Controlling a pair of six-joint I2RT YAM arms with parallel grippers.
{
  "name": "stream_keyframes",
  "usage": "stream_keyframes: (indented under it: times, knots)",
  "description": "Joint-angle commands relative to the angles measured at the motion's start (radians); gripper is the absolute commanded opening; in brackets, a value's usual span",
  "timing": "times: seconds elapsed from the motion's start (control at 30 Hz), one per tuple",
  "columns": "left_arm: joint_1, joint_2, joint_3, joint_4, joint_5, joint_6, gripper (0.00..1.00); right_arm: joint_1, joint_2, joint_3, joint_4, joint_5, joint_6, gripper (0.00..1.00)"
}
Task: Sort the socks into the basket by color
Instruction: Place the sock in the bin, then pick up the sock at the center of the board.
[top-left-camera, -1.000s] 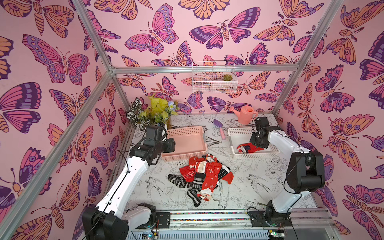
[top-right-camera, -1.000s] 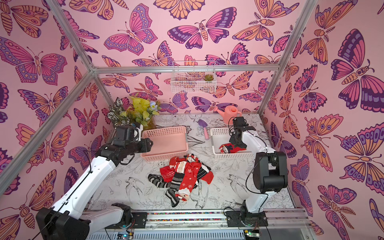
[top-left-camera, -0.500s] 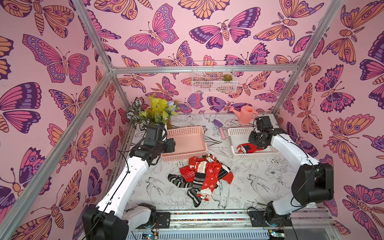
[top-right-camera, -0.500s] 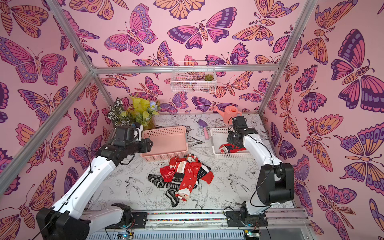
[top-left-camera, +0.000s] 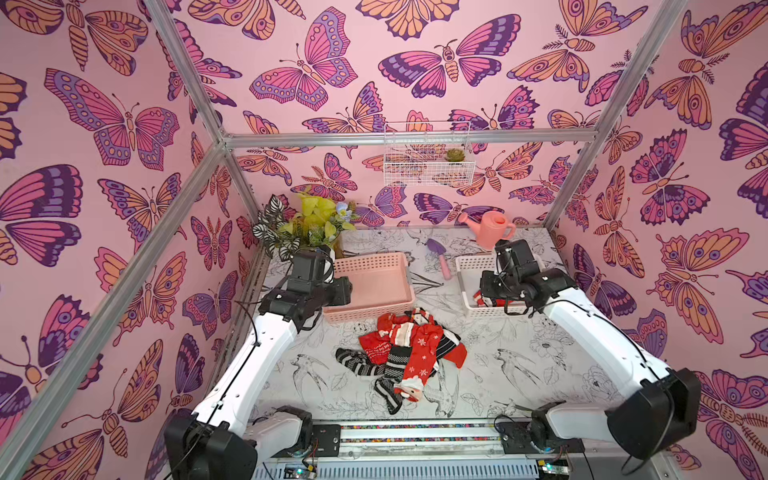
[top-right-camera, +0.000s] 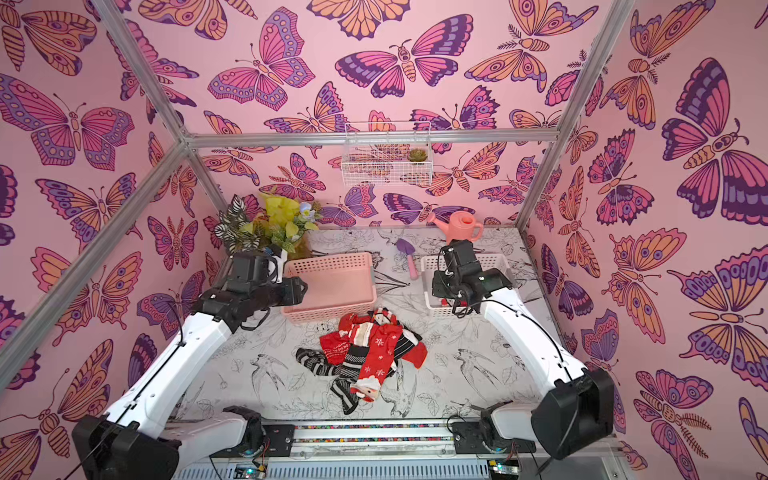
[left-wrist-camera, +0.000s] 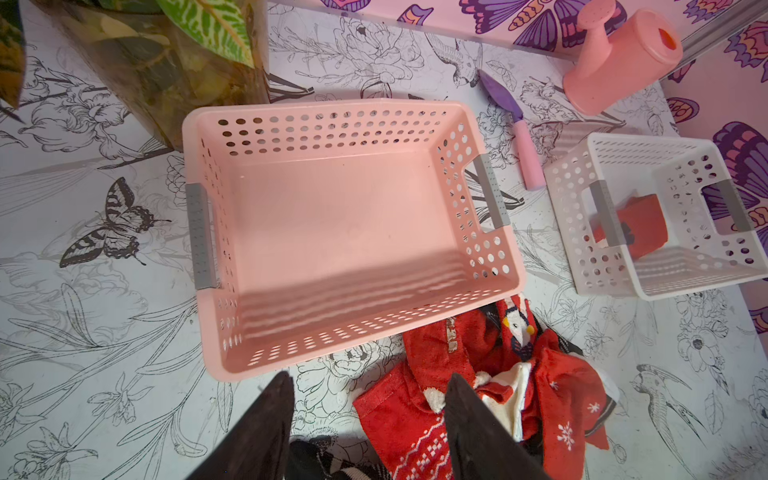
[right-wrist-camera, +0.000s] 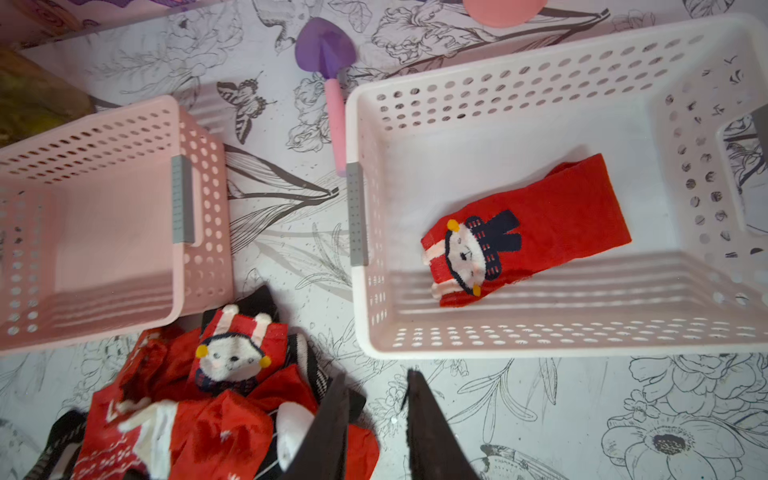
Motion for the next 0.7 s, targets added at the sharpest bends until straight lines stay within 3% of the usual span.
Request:
stream_keyframes:
  times: [0.0, 0.33, 0.67]
  knots:
    - [-0.006, -0.011, -0.018, 0.019, 0.013, 0.005, 0.60, 0.057, -0.047, -0.014, -0.079, -0.003, -0.021, 0.27]
    - [-0.013, -0.024, -0.021, 0.024, 0.015, 0.004, 0.60, 0.267, -0.115, -0.034, -0.127, 0.071, 0.028, 0.27]
    - [-0.016, -0.037, -0.024, 0.026, 0.011, 0.004, 0.60, 0.420, -0.091, -0.109, -0.049, 0.082, 0.115, 0.27]
